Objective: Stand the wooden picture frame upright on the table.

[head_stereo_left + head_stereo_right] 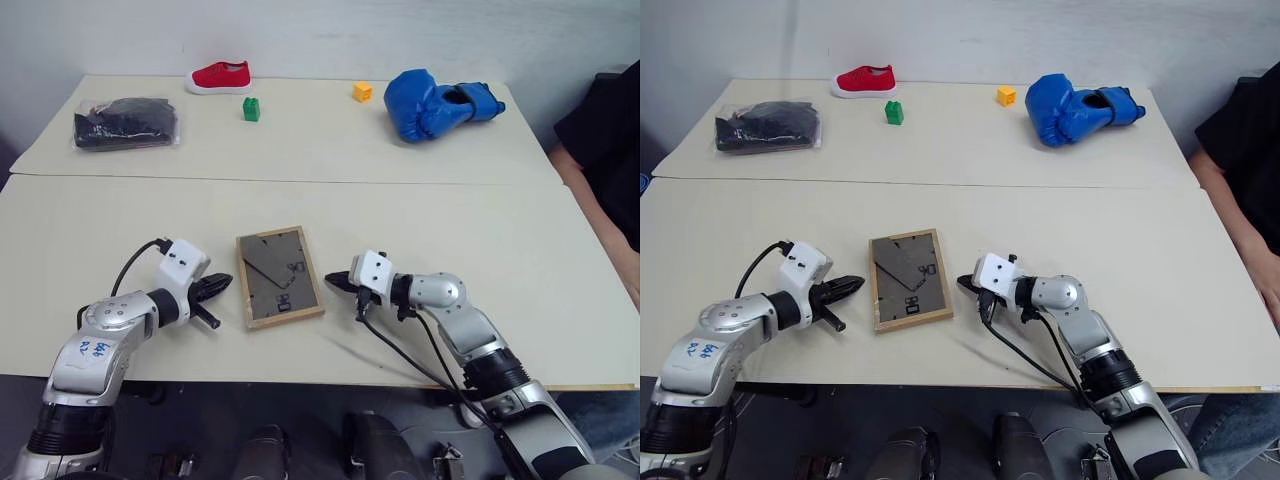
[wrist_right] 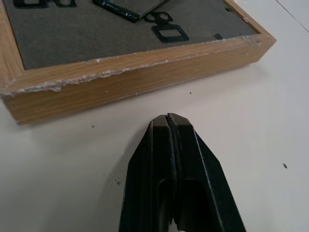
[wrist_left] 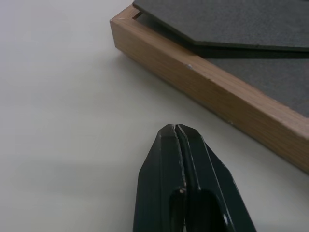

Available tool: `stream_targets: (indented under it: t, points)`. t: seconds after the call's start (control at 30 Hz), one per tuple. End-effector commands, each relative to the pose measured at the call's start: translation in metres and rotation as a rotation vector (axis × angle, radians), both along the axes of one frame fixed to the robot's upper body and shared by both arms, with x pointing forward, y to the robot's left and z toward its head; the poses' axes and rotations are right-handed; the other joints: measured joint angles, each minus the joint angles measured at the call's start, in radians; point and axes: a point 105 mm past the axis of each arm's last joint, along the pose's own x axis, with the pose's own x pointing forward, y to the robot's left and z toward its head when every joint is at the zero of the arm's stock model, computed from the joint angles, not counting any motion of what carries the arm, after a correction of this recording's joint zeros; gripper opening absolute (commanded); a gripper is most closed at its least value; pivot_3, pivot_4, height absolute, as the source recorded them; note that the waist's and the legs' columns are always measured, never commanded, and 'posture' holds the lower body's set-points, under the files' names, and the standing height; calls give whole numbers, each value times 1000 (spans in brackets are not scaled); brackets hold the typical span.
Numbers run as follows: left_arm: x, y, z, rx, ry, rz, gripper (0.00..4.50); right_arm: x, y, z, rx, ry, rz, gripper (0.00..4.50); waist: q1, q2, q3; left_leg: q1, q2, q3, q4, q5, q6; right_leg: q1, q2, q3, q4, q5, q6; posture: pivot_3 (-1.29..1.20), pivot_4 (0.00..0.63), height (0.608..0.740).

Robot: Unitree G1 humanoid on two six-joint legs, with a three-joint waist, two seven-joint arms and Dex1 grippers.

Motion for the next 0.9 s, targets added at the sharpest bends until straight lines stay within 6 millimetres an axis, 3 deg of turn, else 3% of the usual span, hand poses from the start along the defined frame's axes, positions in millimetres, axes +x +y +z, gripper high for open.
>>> stream_targets:
  t: [0.03,0.3,0.43,0.5,0.6,0.67,0.8,0.9]
  points:
    - [-8,-27,-13,-21,60,-112,17,-13,3,11,7,-9,57,0,3,0,0,0,0,0,0,0,0,0,0,0,0,0,0,0,150,740]
    - [-2,-56,-18,-37,58,-178,17,-35,-17,7,-32,57,9,0,27,0,-1,0,-1,-1,1,0,0,1,-1,-1,-1,0,0,0,150,740]
    - [-2,-57,-20,-36,52,-174,17,-39,-25,3,-49,74,-27,0,27,0,-1,1,-1,-1,1,0,1,2,-1,0,-2,0,0,0,150,740]
    - [-5,-48,-17,-60,82,-144,17,-35,-36,3,-73,62,-67,0,25,0,-1,1,-1,-1,1,0,1,2,-1,-1,-2,0,0,0,150,740]
    - [-15,-25,-12,-145,190,-89,613,-31,-54,7,-106,50,-103,0,24,0,-1,1,-1,-1,1,0,1,2,-1,0,-2,0,0,0,150,740]
    - [-24,-7,-6,-239,307,-55,1245,-29,-61,10,-126,41,-98,0,13,0,-1,1,0,-1,0,0,1,2,0,0,-2,0,0,0,150,740]
    - [-59,1,9,-403,675,-142,2464,-28,-59,14,-143,27,-65,0,-11,-1,-1,3,1,-1,-1,1,-1,1,2,1,-2,-1,-1,0,150,740]
    - [-52,8,17,-497,779,-84,3404,-31,-49,13,-148,28,-28,0,-6,0,-1,3,0,-1,-1,1,-1,0,2,1,0,-1,-1,0,150,740]
